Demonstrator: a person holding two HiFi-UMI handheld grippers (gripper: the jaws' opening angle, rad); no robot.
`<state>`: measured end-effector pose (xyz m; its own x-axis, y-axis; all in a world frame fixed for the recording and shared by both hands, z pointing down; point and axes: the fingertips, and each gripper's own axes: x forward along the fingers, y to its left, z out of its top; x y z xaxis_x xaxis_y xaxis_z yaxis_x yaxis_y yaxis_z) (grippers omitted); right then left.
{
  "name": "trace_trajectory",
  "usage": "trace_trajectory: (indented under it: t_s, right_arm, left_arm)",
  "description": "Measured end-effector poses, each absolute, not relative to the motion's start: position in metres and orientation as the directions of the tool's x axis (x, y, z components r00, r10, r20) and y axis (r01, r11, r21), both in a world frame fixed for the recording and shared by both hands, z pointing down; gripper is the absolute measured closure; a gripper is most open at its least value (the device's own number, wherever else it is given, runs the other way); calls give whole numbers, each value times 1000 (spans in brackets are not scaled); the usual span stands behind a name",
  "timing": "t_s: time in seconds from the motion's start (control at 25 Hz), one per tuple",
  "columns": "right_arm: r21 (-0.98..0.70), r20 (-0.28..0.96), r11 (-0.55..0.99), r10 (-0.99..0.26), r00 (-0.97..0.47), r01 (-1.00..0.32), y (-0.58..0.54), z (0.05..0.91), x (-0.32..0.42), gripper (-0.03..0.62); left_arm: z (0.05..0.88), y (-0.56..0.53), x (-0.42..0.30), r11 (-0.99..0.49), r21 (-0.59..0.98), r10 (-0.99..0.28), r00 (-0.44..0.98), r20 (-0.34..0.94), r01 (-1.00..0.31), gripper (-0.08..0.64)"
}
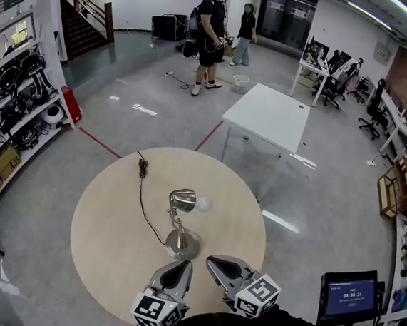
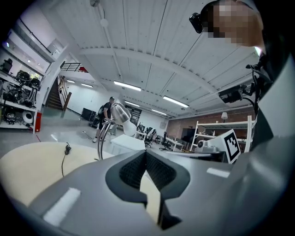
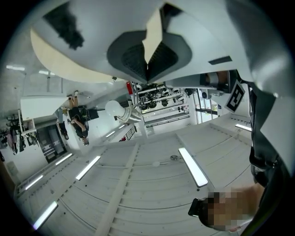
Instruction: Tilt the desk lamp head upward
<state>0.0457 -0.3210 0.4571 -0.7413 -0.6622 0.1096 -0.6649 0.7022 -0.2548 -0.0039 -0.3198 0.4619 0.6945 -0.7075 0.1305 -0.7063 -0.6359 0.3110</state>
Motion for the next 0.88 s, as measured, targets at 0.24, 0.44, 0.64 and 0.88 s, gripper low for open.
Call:
trace_trajectory:
  t_s: [0.24, 0.44, 0.64, 0.88]
  right_arm:
    - [-226, 98, 706, -669, -737, -671, -319, 446, 45, 588]
    - [-205, 102, 709, -670, -736, -674, -320, 440, 41, 588]
    - [-209, 102, 709, -669, -737, -673, -321, 445, 41, 588]
    - [-210, 105, 713, -664, -740, -669, -317, 445, 41, 588]
  left_arm:
    - [462, -317, -4, -637, 297, -709, 692, 136, -711, 554]
    - [461, -316, -4, -634, 307, -708, 692, 141, -710, 554]
    - [464, -319, -5, -632, 309, -707, 692, 144, -711, 554]
    - [463, -315, -3, -633, 310, -705, 694, 147, -709, 554]
